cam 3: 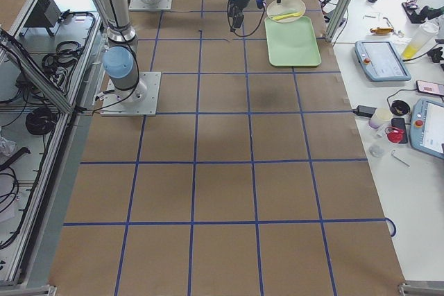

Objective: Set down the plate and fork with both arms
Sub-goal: 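Carry the plate with the left gripper onto the light green tray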

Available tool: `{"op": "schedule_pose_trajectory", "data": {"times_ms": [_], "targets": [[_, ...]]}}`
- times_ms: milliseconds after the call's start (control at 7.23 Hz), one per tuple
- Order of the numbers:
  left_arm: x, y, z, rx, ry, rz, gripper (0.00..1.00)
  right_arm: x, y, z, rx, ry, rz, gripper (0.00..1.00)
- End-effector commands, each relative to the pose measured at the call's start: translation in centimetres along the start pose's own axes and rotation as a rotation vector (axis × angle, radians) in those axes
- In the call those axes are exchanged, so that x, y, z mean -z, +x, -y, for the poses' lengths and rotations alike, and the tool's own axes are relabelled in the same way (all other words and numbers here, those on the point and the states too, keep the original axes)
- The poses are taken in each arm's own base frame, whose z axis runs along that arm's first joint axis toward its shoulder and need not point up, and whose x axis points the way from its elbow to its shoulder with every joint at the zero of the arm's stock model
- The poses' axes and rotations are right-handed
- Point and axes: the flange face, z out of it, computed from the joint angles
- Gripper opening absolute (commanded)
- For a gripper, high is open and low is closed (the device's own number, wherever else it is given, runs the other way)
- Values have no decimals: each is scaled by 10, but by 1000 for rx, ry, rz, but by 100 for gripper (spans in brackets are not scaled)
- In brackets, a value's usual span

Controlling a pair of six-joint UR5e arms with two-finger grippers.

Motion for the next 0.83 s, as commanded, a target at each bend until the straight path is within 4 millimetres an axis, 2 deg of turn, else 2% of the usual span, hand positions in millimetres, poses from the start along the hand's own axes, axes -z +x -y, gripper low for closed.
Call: {"op": "schedule_pose_trajectory", "data": {"times_ms": [0,415,691], "targets": [[-33,14,23,-1,-7,-4,0,0,0,0,1,4,0,100],[-86,28,17,-39,-60,0,0,0,-1,0,2,3,-1,100],[-103,28,17,-82,-67,1,0,-1,-1,0,2,0,-1,100]]}}
